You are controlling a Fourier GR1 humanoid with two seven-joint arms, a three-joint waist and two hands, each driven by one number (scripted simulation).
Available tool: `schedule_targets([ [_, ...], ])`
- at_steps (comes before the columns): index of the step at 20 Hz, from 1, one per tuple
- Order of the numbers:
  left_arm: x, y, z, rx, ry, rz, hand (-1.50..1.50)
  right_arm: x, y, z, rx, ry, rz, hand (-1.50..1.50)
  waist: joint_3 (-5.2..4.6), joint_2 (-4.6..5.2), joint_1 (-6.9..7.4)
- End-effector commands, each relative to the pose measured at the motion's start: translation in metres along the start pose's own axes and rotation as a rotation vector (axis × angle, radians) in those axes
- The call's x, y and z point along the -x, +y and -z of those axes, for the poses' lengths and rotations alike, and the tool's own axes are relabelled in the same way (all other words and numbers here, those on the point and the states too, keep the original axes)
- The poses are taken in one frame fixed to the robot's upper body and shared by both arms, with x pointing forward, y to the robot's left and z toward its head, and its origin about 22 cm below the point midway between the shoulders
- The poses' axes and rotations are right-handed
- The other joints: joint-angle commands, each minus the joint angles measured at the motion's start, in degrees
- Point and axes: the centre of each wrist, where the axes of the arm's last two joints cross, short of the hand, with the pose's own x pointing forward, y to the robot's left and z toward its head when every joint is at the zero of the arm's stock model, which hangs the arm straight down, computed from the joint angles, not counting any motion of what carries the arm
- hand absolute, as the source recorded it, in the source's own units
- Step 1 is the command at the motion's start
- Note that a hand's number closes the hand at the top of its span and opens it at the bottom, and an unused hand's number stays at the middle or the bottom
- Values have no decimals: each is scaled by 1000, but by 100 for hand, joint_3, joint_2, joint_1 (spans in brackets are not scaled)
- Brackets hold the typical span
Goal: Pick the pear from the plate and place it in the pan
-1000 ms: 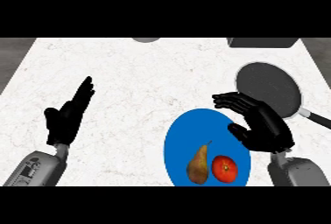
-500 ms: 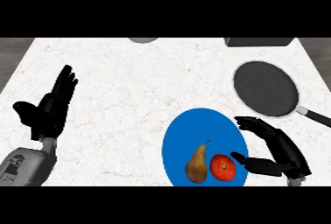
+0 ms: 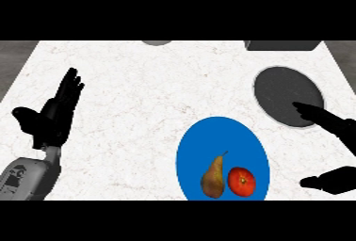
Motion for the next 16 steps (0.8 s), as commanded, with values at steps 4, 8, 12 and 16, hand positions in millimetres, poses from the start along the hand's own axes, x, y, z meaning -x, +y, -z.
schedule_targets([
  [4, -1, -4, 2, 7, 2, 3, 0, -56, -42, 12, -120, 90, -117, -150, 7, 4, 11],
  [8, -4, 3, -7, -17, -16, 3, 0, -101, -50, 34, -96, 72, -206, -150, 6, 2, 77],
  [12, 8, -13, -10, -15, -13, 8, 0, -103, -27, 70, -124, 66, -178, -150, 9, 8, 39],
  [16, -4, 10, 3, -4, 2, 12, 0, -106, 7, 83, -251, 46, -115, -150, 9, 6, 16],
])
